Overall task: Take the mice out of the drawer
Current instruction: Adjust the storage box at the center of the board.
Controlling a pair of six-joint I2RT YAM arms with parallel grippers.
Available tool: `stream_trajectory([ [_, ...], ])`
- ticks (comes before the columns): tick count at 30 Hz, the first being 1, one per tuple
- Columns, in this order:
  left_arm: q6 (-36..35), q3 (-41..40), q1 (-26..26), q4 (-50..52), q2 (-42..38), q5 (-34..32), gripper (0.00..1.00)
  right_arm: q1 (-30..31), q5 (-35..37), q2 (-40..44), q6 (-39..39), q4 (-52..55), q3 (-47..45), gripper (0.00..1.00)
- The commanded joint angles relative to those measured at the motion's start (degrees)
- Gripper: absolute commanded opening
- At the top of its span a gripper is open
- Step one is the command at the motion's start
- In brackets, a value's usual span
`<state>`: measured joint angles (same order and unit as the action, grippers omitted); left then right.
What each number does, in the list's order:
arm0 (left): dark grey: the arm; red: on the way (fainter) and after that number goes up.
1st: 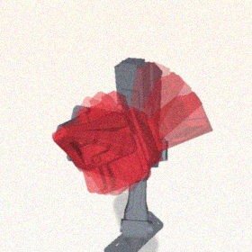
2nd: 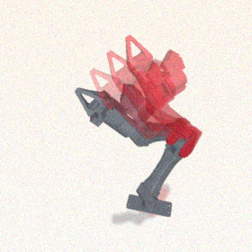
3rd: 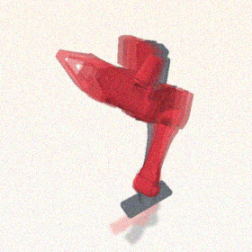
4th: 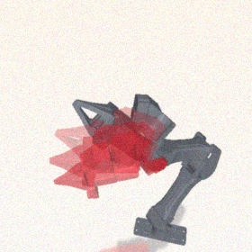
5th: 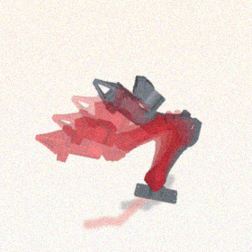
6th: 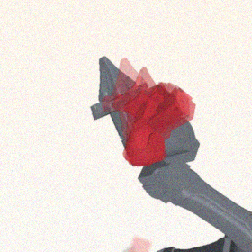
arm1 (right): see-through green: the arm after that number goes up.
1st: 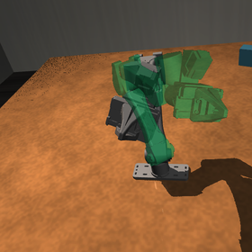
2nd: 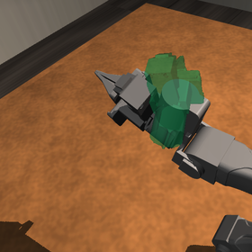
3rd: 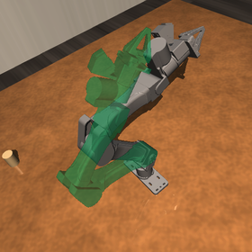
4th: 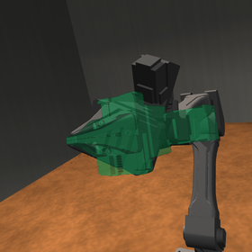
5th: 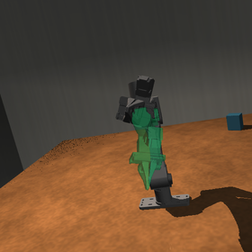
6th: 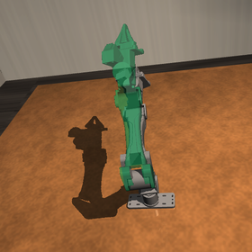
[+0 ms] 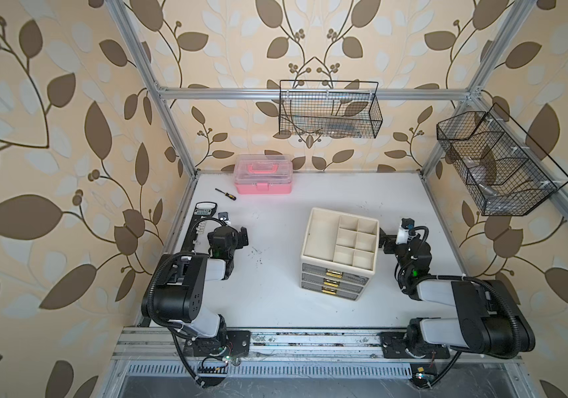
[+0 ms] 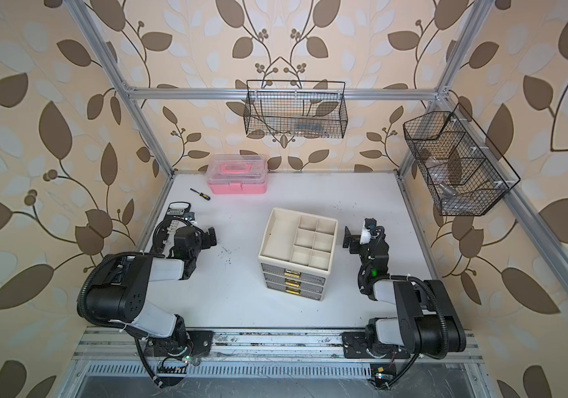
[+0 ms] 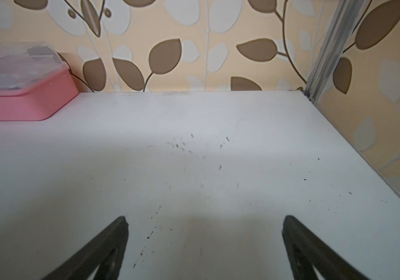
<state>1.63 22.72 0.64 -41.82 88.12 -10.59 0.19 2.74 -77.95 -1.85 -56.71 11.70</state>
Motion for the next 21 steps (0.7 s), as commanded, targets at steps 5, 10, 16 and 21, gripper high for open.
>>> stream_trajectory([
  [5, 0.3, 0.0, -0.6, -0.6, -1.8, 0.0, 0.99, -0.1, -0.2, 0.8, 1.1, -0.1, -0.8, 1.00],
  [10, 0.3, 0.0, -0.6, -0.6, -1.8, 0.0, 0.99, -0.1, -0.3, 0.8, 1.1, 0.0, -0.8, 1.00],
  [16, 0.3, 0.0, -0.6, -0.6, -1.7, 0.1, 0.99, -0.3, -0.7, 0.8, 1.0, -0.1, -0.7, 1.00],
  [21, 0.3, -0.3, -0.6, -0.8, -2.0, 0.1, 0.99, -0.2, -0.7, 0.8, 1.0, 0.0, -0.8, 1.00],
])
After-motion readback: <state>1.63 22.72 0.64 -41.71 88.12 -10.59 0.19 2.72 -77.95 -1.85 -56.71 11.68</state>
